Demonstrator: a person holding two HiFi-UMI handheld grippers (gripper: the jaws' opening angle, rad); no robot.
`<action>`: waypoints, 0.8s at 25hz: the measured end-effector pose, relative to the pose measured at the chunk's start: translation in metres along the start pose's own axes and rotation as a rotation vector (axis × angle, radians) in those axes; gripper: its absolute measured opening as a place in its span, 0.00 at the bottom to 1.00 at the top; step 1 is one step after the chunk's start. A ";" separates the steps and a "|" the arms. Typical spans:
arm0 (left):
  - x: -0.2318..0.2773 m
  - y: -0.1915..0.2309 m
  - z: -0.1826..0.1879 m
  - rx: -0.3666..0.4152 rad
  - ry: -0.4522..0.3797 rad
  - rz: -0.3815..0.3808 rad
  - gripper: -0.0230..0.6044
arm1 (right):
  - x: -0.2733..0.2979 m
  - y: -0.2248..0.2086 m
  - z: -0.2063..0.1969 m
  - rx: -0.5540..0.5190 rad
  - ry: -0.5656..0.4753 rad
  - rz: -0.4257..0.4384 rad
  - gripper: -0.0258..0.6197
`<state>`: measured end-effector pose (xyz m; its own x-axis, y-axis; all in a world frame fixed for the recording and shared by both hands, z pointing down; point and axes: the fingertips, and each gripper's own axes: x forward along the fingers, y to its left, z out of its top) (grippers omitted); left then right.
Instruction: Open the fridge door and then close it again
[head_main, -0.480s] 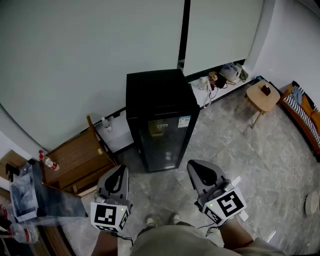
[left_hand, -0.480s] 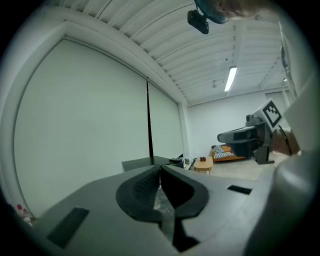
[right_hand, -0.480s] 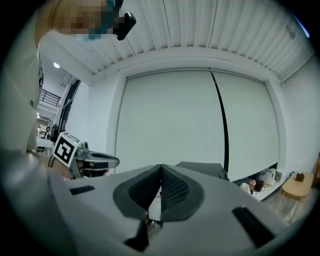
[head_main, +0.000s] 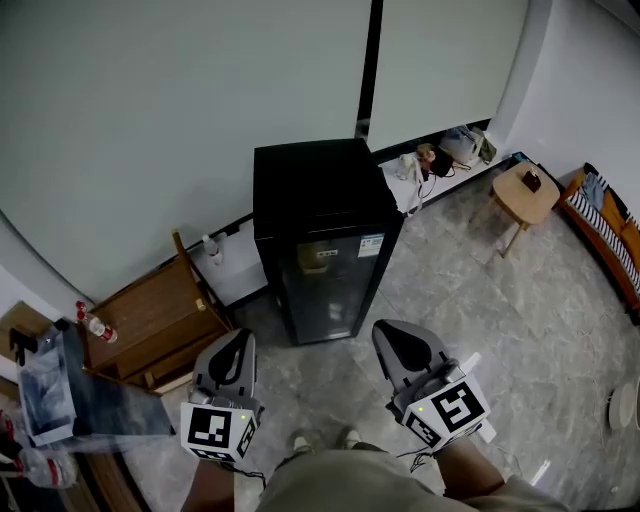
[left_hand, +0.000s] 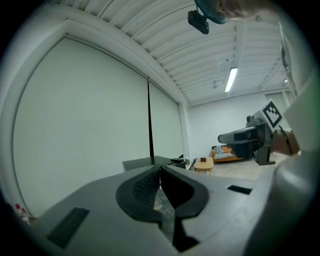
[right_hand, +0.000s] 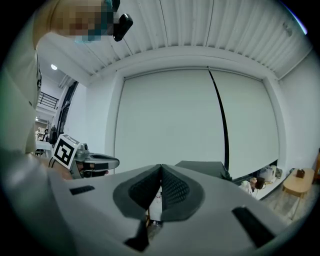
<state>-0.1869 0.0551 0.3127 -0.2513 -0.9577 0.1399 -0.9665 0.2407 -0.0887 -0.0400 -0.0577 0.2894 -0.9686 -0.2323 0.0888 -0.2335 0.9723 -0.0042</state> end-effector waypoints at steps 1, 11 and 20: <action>0.001 0.003 -0.001 0.000 -0.004 0.005 0.05 | 0.002 0.000 -0.002 -0.001 0.005 0.000 0.04; 0.027 0.053 -0.015 -0.029 -0.032 0.054 0.06 | 0.036 -0.009 -0.022 0.042 0.031 -0.005 0.04; 0.074 0.078 -0.042 -0.075 -0.023 -0.021 0.12 | 0.080 -0.009 -0.046 0.031 0.062 0.015 0.04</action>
<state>-0.2831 0.0101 0.3577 -0.2301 -0.9660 0.1178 -0.9730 0.2304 -0.0120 -0.1117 -0.0839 0.3419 -0.9651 -0.2148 0.1499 -0.2226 0.9742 -0.0370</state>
